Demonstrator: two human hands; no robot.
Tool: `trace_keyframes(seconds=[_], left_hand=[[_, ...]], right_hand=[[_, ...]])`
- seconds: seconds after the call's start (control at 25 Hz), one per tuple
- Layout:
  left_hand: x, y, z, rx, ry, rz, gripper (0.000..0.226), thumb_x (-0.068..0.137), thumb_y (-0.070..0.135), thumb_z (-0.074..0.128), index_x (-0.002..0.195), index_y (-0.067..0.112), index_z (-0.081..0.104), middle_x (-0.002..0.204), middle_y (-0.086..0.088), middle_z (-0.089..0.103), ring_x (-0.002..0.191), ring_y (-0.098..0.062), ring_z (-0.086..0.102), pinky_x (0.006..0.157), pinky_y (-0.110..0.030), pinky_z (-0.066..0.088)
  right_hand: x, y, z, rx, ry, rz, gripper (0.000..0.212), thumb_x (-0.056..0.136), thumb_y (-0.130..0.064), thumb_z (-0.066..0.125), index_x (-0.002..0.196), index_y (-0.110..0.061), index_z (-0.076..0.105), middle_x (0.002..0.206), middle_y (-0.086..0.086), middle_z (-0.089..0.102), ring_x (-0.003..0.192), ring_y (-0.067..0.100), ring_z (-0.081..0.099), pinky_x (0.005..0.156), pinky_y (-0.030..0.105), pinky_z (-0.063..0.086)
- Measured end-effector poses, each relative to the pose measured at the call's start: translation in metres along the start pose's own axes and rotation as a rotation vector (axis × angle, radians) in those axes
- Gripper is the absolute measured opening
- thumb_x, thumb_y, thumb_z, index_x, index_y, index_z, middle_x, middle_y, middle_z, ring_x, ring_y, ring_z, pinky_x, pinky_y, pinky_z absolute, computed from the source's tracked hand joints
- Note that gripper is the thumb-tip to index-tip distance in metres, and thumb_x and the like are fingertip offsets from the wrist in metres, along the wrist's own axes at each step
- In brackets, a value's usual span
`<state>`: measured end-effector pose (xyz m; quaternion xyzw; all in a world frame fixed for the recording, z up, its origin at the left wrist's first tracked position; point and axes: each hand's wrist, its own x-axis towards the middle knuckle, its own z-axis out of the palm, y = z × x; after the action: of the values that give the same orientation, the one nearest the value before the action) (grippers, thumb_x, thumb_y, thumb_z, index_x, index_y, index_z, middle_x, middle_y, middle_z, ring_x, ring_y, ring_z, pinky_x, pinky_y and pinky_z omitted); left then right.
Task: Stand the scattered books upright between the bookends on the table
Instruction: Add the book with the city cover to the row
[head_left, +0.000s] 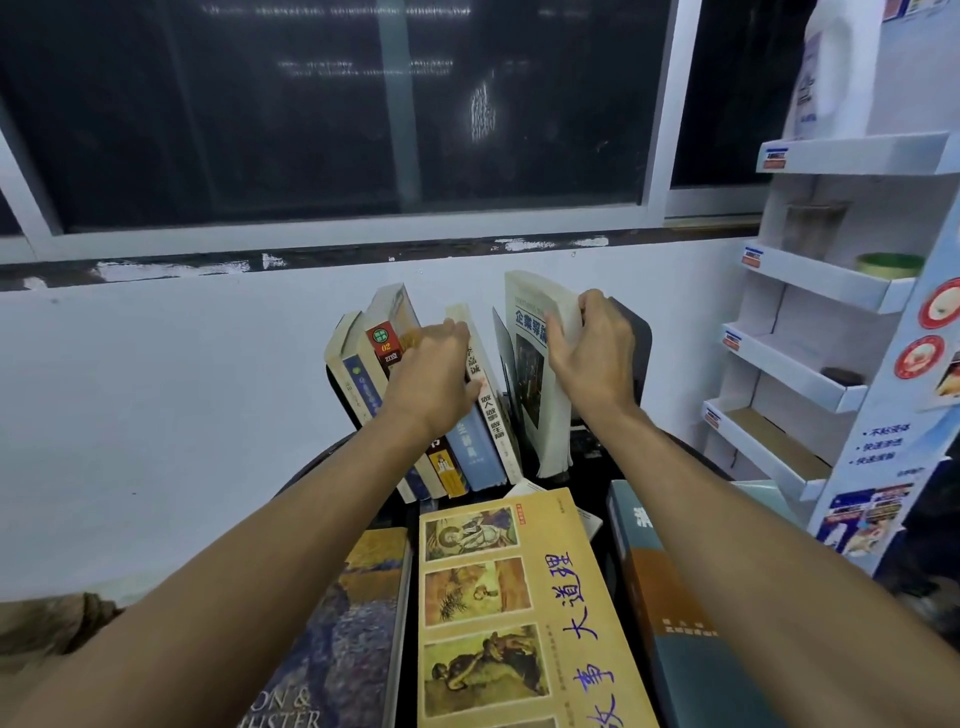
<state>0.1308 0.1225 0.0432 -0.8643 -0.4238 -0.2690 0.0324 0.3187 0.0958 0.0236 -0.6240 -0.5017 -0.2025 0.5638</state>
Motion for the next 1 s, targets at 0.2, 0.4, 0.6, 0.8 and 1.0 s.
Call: trace_keyframes(seconds=[0.2,0.4,0.6,0.8,1.0], left_hand=[[0.0,-0.001,0.0,0.0,0.002,-0.006,0.038,0.09,0.026,0.074,0.117,0.007,0.054,0.111,-0.011,0.059,0.101,-0.032,0.06,0.082,-0.047,0.056],[0.0,0.0,0.001,0.011,0.003,-0.015,0.044,0.091,0.027,0.073,0.124,0.008,0.052,0.117,-0.01,0.059,0.106,-0.032,0.06,0.084,-0.047,0.055],[-0.002,0.004,-0.002,0.015,0.012,-0.011,0.047,0.091,0.027,0.072,0.129,0.008,0.051,0.119,-0.011,0.06,0.106,-0.032,0.062,0.086,-0.046,0.055],[-0.004,0.005,-0.003,0.016,0.013,-0.013,0.048,0.091,0.027,0.072,0.129,0.007,0.05,0.118,-0.011,0.06,0.105,-0.032,0.062,0.084,-0.044,0.055],[-0.004,0.006,-0.004,0.018,0.016,-0.014,0.045,0.091,0.028,0.072,0.125,0.007,0.051,0.115,-0.011,0.061,0.103,-0.033,0.062,0.082,-0.044,0.054]], right_hand=[[-0.002,-0.002,0.013,0.059,-0.014,0.043,0.028,0.093,-0.029,0.068,0.085,-0.009,0.05,0.079,0.008,0.058,0.068,0.02,0.047,0.061,0.03,0.035],[-0.005,-0.009,0.008,0.152,-0.113,0.128,0.04,0.091,-0.048,0.065,0.087,-0.011,0.051,0.082,0.003,0.06,0.076,0.02,0.058,0.066,0.035,0.05],[-0.005,-0.016,-0.002,0.196,-0.26,0.165,0.044,0.089,-0.062,0.061,0.092,-0.018,0.061,0.088,-0.003,0.066,0.085,0.013,0.063,0.072,0.029,0.053],[-0.013,-0.003,-0.018,0.177,-0.694,0.191,0.065,0.088,-0.058,0.068,0.139,-0.022,0.05,0.124,-0.005,0.063,0.107,0.01,0.062,0.081,0.022,0.05],[-0.027,0.009,-0.023,0.164,-0.792,0.205,0.07,0.091,-0.042,0.071,0.15,-0.021,0.04,0.137,-0.002,0.059,0.107,0.009,0.059,0.085,0.022,0.047]])
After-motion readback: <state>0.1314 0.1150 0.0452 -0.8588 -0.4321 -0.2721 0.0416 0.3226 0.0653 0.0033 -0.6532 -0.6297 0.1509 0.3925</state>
